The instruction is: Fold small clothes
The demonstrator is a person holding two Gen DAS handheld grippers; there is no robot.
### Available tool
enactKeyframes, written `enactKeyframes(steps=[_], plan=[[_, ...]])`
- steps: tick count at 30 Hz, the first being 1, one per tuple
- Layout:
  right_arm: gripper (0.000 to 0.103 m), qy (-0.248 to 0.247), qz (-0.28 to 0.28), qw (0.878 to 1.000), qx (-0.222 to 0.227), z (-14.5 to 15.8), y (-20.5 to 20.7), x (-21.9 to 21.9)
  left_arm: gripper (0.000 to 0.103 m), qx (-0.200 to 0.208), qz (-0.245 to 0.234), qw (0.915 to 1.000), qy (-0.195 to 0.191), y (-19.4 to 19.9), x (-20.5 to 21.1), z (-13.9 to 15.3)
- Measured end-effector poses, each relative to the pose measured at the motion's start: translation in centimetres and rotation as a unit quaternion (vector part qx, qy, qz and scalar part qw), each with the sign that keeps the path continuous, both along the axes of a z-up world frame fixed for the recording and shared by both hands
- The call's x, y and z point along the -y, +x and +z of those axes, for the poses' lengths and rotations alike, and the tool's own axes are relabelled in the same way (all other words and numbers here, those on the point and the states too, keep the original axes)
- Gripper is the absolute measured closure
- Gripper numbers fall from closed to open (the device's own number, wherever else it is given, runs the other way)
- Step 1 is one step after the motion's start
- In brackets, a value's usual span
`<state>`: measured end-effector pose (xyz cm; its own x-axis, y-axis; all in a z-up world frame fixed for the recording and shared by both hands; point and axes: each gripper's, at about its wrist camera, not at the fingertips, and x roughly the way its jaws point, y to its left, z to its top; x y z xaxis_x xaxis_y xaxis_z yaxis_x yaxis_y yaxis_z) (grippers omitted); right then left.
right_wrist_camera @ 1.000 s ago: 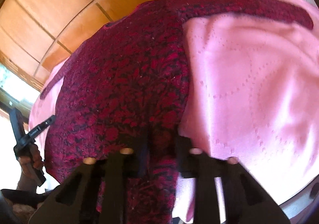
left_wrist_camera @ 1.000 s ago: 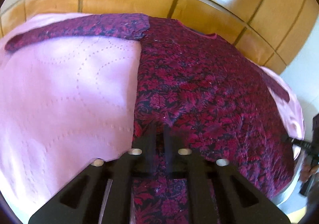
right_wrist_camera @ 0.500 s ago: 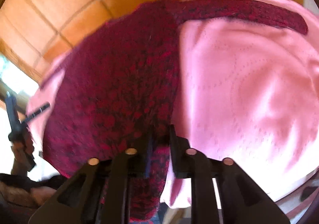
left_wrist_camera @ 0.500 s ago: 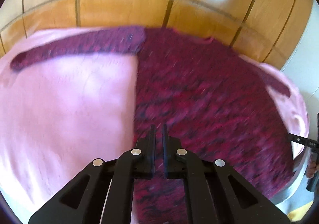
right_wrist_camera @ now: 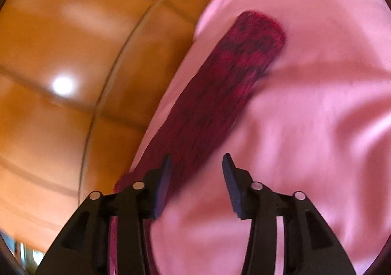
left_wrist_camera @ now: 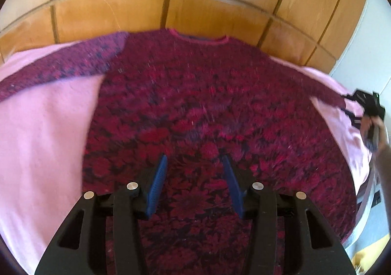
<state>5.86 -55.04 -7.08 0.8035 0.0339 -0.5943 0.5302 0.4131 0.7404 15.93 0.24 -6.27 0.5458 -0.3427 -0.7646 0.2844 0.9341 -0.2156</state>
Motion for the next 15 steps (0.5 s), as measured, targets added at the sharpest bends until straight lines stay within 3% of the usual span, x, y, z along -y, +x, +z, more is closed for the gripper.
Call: enactKeyframes(steps=[2,4,7,10,15], plan=[[0.060,0.002,-0.032,0.999,-0.013,-0.8,0.9,1.6,0.042,-0.007,0.003,0.9999,-0.013,0.1,-0.1,-0.6],[0.061,-0.005,-0.063,0.997,-0.034,-1.5,1.9,3.3,0.036,-0.009,0.002,0.9997,-0.021,0.6,-0.2,-1.0],[0.080,-0.007,-0.086,0.995,-0.041,-1.9,2.8,5.3,0.027,-0.011,-0.006,0.9995,-0.029,0.8,0.0,-1.3],[0.091,-0.036,-0.067,0.995,-0.060,-1.0,3.7,6.4,0.027,-0.006,-0.007,0.9997,-0.024,0.9,0.4,-1.5],[0.094,-0.143,0.008,0.989,-0.032,4.1,4.4,2.6,0.025,-0.009,-0.004,0.9987,-0.050,1.2,0.0,-1.7]])
